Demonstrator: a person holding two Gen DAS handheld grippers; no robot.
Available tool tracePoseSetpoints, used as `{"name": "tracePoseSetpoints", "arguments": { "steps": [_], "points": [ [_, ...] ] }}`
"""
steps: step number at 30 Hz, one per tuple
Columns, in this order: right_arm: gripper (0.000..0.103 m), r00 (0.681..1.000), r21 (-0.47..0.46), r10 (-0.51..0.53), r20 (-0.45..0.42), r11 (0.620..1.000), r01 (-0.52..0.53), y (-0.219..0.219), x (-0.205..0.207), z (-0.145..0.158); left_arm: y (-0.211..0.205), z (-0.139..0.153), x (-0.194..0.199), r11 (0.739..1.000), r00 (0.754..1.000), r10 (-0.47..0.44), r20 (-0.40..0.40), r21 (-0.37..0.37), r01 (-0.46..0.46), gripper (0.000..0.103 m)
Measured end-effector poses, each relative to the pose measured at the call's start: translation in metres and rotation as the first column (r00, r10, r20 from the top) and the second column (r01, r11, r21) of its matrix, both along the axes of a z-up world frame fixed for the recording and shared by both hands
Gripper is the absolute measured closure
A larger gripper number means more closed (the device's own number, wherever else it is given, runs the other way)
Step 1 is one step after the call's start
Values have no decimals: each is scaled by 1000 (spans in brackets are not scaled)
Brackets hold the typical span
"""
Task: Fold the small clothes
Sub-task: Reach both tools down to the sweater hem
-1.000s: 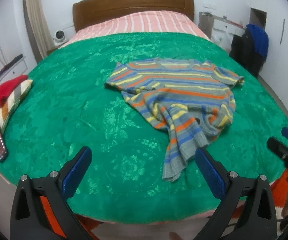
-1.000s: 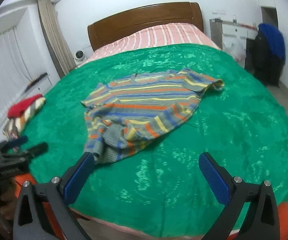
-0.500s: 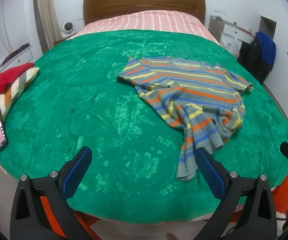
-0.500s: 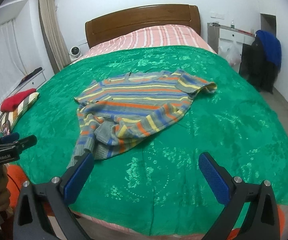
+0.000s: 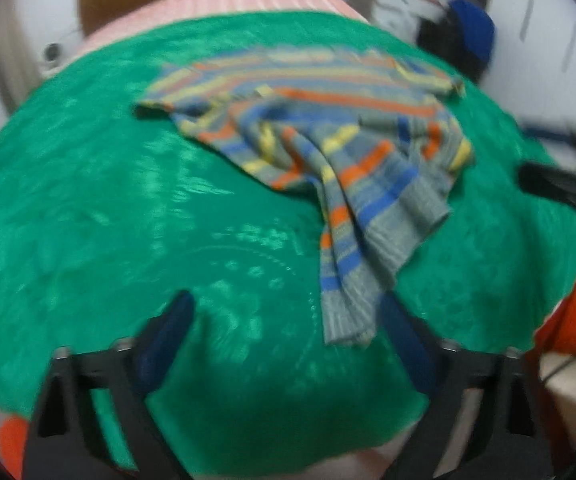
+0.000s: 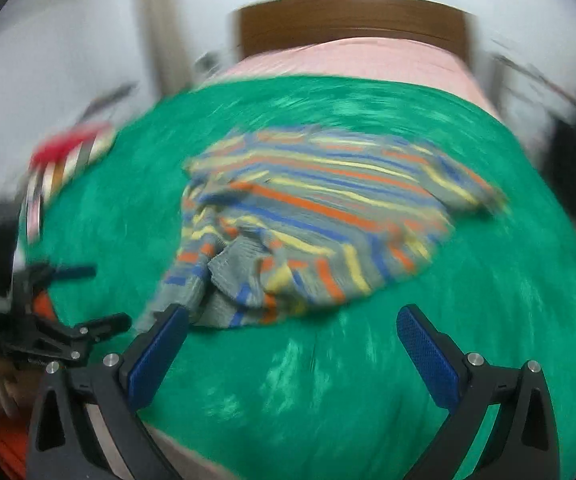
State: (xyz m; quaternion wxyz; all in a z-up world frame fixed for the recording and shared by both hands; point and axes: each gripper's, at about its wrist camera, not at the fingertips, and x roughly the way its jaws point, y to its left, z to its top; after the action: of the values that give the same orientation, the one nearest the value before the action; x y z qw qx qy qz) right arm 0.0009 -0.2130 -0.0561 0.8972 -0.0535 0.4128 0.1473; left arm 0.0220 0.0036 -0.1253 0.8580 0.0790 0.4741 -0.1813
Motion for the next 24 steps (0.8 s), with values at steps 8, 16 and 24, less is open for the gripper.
{"name": "tracePoseSetpoints", "arguments": {
  "steps": [8,16,24],
  "points": [
    [95,944,-6,278,-176,959,-284,27,79,-33,-2,11,1,993,996,-91,9,-75,91,97],
    [96,979,-7,192,-69,981,-193,-74,-38,20,63,52,-53,991,991,-131,33,38,129,97],
    [40,971,6,-75,-229,997,78,-145,-86,-40,93,26,-64,998,998,-55,-29,41,56,29]
  ]
}}
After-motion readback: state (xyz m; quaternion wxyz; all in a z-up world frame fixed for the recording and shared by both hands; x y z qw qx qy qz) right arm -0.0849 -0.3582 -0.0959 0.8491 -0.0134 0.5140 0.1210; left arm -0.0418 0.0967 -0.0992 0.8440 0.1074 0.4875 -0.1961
